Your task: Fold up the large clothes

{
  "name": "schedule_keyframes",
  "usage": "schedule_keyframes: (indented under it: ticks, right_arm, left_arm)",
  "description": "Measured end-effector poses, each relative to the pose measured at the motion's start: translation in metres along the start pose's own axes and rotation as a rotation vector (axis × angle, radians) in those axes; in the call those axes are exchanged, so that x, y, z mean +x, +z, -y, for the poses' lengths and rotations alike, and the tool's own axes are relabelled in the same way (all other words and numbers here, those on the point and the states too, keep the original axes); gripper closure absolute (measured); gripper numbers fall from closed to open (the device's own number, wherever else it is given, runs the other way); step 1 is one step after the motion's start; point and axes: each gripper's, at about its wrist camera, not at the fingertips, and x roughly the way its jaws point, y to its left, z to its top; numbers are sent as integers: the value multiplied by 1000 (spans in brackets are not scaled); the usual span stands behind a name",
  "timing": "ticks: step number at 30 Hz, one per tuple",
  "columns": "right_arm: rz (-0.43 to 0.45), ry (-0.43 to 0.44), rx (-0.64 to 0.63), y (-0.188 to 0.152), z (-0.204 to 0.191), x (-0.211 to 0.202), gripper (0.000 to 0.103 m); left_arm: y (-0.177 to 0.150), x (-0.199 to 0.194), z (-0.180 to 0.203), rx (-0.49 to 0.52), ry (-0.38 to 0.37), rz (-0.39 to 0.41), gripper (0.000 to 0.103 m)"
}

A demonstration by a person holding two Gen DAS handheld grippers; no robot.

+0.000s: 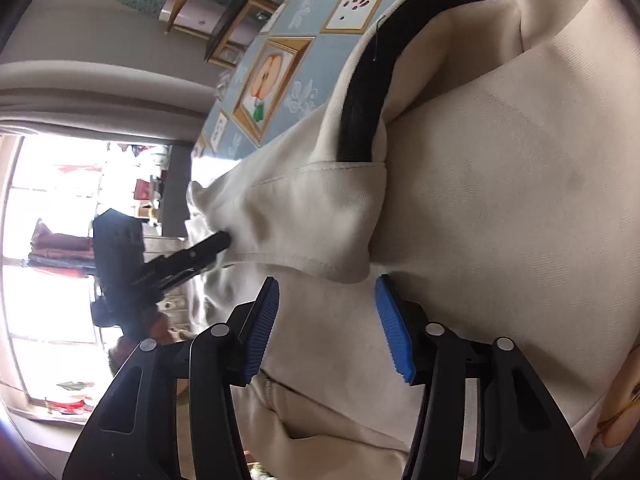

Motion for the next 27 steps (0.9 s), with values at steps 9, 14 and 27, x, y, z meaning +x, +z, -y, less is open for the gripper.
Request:
schedule_keyframes:
  ticks: [9,14,27]
  right_arm:
    - [125,56,63,11,16,-46,46]
    - [113,78,111,15,28,-40,42]
    - [22,23,-14,19,3,-4,91]
  left_arm:
    - [0,0,0,-2,7,-7,79]
    - [1,0,0,-1,4,-7,79]
    - [4,-5,17,82,71,32,92]
